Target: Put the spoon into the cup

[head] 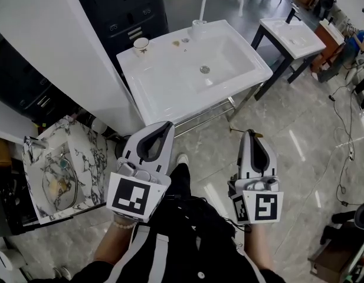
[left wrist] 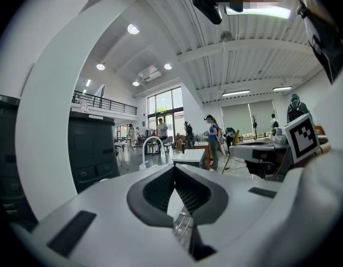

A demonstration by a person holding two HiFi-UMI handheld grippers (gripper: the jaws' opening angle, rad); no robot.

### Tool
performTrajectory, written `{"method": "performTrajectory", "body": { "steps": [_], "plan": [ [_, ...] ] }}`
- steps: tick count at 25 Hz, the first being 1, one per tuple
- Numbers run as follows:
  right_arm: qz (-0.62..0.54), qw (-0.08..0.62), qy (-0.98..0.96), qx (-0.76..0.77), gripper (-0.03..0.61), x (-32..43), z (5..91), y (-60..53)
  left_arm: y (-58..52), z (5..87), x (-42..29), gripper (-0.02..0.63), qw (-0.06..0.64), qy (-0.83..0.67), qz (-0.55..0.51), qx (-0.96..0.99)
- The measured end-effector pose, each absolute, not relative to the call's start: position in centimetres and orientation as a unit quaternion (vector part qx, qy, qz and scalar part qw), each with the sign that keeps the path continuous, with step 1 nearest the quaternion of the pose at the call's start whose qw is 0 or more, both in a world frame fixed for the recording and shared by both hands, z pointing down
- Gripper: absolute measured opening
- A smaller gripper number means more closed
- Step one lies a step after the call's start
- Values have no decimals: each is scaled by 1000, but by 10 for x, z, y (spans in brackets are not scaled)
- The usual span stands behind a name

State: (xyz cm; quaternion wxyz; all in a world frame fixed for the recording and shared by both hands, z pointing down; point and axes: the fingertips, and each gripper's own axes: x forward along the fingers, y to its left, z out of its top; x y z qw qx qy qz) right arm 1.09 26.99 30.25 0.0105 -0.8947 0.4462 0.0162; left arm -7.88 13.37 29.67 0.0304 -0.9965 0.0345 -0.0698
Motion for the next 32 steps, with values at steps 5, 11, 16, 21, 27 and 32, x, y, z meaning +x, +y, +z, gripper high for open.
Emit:
{"method": "performTrajectory", "body": {
  "steps": [5, 11, 16, 21, 27, 32],
  "plan": [
    [14, 5, 443, -896, 6, 29, 305, 261, 123, 300, -57, 0, 28, 29, -71, -997],
    [9, 3, 444, -896, 6, 62, 310, 240, 103, 305, -27, 0, 22, 30, -71, -997],
    [14, 1, 453, -891, 6, 94, 306, 210, 75, 304, 3, 0, 20, 41, -69, -997],
    [18, -1, 466, -885, 6, 125, 297, 174, 44, 299, 29, 0, 16, 57, -65, -996],
    [18, -6, 490, -872, 6, 156, 293, 125, 2, 300, 53, 0, 11, 79, -67, -995],
    [17, -12, 510, -860, 6, 179, 290, 84, -34, 297, 76, 0, 8, 95, -63, -993]
  ]
}}
